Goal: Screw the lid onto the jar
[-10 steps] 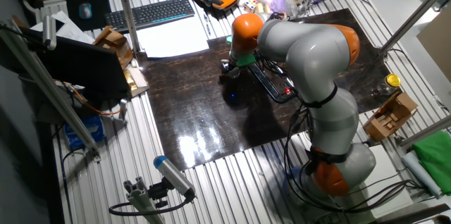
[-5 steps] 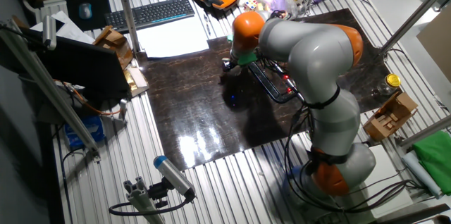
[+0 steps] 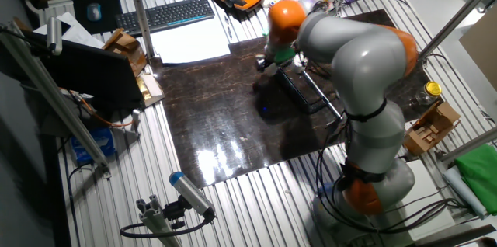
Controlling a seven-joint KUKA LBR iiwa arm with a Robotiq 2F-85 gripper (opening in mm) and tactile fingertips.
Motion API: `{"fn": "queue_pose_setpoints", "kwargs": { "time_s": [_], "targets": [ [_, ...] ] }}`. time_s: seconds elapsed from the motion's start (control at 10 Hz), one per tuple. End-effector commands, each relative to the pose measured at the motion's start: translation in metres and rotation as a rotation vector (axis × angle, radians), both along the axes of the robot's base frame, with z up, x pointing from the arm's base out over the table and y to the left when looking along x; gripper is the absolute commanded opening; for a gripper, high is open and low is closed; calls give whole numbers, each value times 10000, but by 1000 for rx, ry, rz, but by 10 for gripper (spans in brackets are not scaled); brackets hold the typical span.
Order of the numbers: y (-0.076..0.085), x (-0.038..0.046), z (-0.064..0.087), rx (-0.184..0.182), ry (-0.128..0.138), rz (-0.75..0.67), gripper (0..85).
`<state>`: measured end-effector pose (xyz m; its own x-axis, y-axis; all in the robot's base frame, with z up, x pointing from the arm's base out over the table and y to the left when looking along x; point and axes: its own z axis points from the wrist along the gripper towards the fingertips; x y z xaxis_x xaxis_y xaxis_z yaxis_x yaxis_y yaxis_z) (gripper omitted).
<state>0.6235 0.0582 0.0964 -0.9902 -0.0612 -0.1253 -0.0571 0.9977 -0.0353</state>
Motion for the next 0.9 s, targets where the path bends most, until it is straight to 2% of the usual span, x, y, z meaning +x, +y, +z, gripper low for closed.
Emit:
{"fn": "queue_pose_setpoints", "kwargs": {
  "time_s": [0.0,0.2,0.5,0.6,0.7,0.8],
  "targets": [
    [-128,-18,138,3,4,-7,507],
    [-301,-45,207,-20,2,-20,507],
    [-493,-81,233,-20,-2,-40,507],
    [-493,-81,233,-4,4,-48,507],
    [-493,-81,233,-3,5,-57,507],
    [-493,-81,233,0,25,-65,507]
  ]
}}
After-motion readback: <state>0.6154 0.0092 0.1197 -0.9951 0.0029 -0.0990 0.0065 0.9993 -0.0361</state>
